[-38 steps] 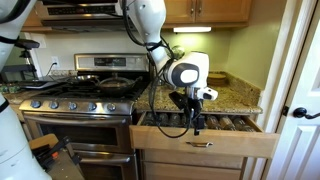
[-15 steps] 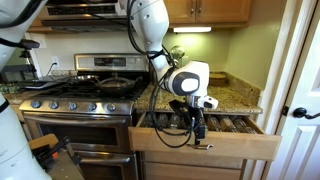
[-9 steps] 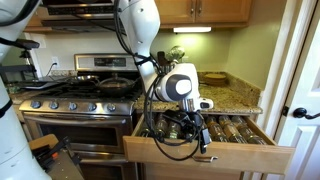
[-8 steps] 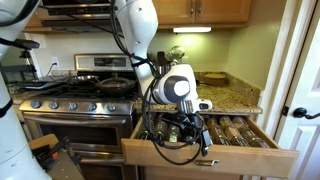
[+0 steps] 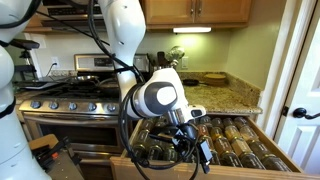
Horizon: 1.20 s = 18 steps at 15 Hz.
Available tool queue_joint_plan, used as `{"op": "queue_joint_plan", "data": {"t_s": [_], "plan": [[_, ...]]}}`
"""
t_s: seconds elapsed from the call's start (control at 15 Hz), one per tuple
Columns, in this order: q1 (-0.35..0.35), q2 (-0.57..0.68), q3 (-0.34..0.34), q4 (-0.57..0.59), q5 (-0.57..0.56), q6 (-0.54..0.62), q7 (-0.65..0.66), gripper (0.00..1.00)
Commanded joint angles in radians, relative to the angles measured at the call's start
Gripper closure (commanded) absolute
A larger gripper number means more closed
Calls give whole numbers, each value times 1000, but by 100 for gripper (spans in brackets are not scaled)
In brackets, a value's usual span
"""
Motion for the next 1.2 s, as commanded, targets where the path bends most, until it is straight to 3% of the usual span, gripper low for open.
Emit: {"op": "queue_joint_plan", "data": {"t_s": [0.0,0.6,0.87,0.93,1.13], "plan": [[24,-65,-14,-84,86,55,-82,0],[-121,-388,116,-100,190,-130,-143,0],[-259,-532,257,-105,215,-263,-126,0],[-238,-420,233,-58,147,-202,-67,0],[-277,-439,267,-57,131,-212,-67,0]]}}
